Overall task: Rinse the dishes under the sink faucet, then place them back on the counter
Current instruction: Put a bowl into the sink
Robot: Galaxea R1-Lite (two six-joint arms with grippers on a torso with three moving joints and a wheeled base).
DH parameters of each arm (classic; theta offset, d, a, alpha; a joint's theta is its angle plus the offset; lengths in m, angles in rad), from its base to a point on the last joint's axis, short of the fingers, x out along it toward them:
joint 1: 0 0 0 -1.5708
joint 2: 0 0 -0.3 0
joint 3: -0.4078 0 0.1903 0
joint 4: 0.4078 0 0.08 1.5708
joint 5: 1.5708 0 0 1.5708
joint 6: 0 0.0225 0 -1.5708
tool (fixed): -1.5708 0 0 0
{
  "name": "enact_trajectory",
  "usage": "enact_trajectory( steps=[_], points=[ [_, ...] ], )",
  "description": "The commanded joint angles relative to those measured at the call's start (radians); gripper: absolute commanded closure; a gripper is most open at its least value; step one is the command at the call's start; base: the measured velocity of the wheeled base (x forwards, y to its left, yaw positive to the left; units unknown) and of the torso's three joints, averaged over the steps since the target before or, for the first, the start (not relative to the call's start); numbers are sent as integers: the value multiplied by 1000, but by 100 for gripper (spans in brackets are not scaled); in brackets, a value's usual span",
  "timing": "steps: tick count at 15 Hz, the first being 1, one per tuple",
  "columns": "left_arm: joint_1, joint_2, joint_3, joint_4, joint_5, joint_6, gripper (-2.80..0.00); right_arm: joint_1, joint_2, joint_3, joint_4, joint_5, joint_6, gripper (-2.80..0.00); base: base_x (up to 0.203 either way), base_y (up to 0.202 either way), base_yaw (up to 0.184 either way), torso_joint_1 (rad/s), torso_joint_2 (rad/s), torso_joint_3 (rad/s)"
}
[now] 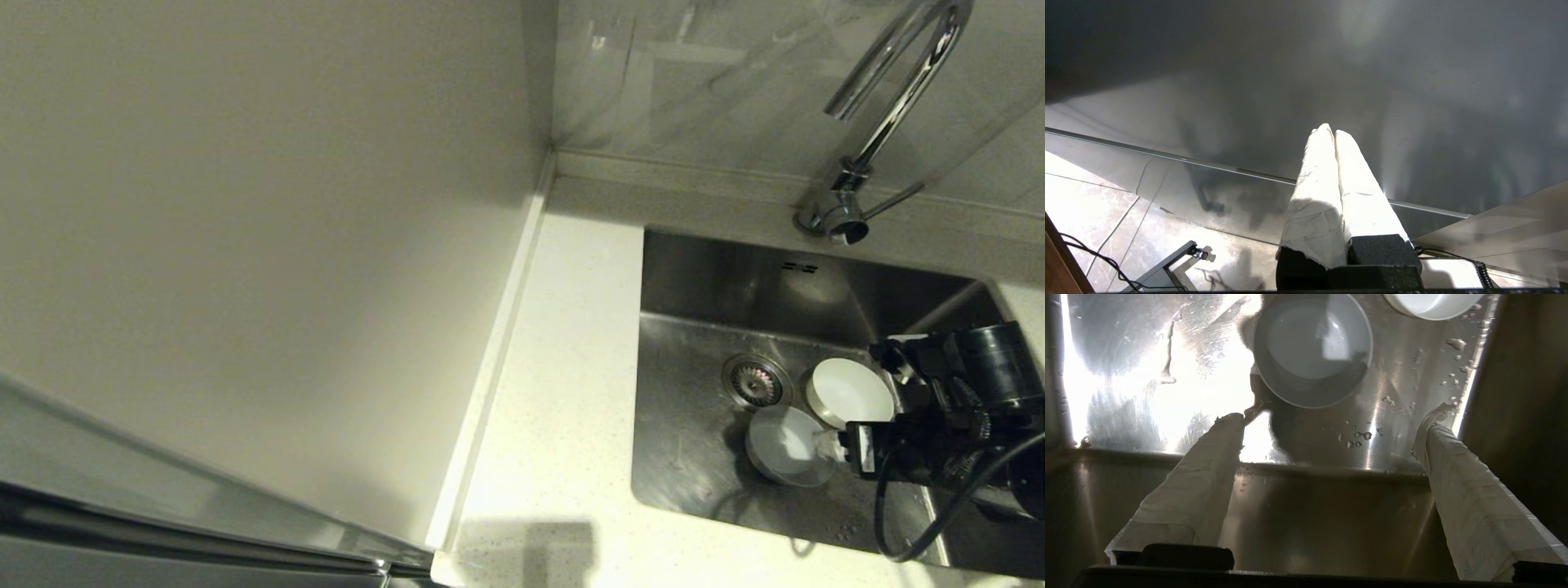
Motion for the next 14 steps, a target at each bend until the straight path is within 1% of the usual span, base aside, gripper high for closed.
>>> enact_trajectory(
  steps=[1,3,5,6,8,9,11,14],
  points=[
    [0,-3,0,0,0,0,0,-11,-101,25,24,-2,1,-280,0,0,0,0,0,0],
    [0,-3,0,0,0,0,0,-74,-132,18,101,-9,0,-280,0,0,0,0,0,0],
    [-1,-3,0,0,0,0,0,-165,-157,7,128,-23,-10,-280,0,0,0,0,0,0],
    [-1,-3,0,0,0,0,0,-219,-190,3,152,-25,-42,0,0,0,0,0,0,0],
    [0,-3,0,0,0,0,0,-294,-263,-7,192,-21,-98,0,0,0,0,0,0,0],
    [0,-3,0,0,0,0,0,-318,-295,-18,218,-21,-113,0,0,0,0,0,0,0],
    [0,-3,0,0,2,0,0,-378,-350,-59,317,-19,-128,0,0,0,0,0,0,0],
    [0,-3,0,0,1,0,0,-534,-372,-119,412,-20,-133,0,0,0,0,0,0,0]
  ],
)
